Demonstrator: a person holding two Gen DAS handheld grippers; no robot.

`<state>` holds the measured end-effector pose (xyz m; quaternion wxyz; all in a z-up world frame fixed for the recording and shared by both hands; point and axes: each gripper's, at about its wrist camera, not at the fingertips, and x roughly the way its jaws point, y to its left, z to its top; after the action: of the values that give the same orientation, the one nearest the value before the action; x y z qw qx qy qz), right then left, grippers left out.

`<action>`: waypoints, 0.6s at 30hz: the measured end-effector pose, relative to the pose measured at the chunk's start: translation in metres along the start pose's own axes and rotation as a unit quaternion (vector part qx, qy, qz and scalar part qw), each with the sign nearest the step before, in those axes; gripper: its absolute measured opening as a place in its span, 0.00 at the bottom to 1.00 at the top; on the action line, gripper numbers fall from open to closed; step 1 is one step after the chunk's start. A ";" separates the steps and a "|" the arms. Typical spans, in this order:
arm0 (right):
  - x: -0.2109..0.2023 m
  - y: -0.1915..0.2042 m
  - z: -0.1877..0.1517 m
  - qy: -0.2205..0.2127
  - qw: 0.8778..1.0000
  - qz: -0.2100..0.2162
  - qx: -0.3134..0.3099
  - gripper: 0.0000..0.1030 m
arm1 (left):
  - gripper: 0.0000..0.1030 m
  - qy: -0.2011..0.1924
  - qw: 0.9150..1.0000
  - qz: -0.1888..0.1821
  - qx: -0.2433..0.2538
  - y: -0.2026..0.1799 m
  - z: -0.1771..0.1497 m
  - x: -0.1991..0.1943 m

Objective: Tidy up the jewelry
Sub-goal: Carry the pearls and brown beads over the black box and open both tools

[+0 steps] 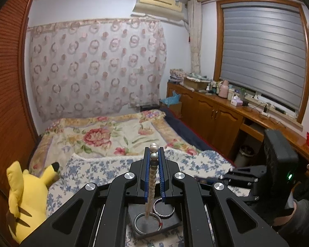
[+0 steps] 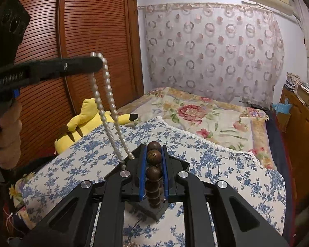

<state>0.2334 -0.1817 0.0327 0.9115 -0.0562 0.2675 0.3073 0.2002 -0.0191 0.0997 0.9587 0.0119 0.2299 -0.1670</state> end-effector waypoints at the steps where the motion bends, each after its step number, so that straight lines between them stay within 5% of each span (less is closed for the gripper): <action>1: 0.004 -0.001 0.000 0.002 1.000 -0.002 -0.001 0.15 | 0.06 0.008 1.000 0.001 -0.003 0.002 -0.006 0.007; 10: 0.046 -0.016 -0.001 0.026 1.000 -0.004 0.017 0.15 | 0.07 0.081 0.996 0.009 -0.025 0.021 -0.070 0.063; 18: 0.067 -0.014 -0.015 0.056 0.998 -0.004 0.022 0.15 | 0.08 0.096 0.995 0.013 -0.026 0.023 -0.097 0.064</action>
<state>0.2800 -0.1614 -0.0160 0.8973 -0.0548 0.3249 0.2938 0.2190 -0.0078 -0.0171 0.9343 0.0055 0.3250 -0.1467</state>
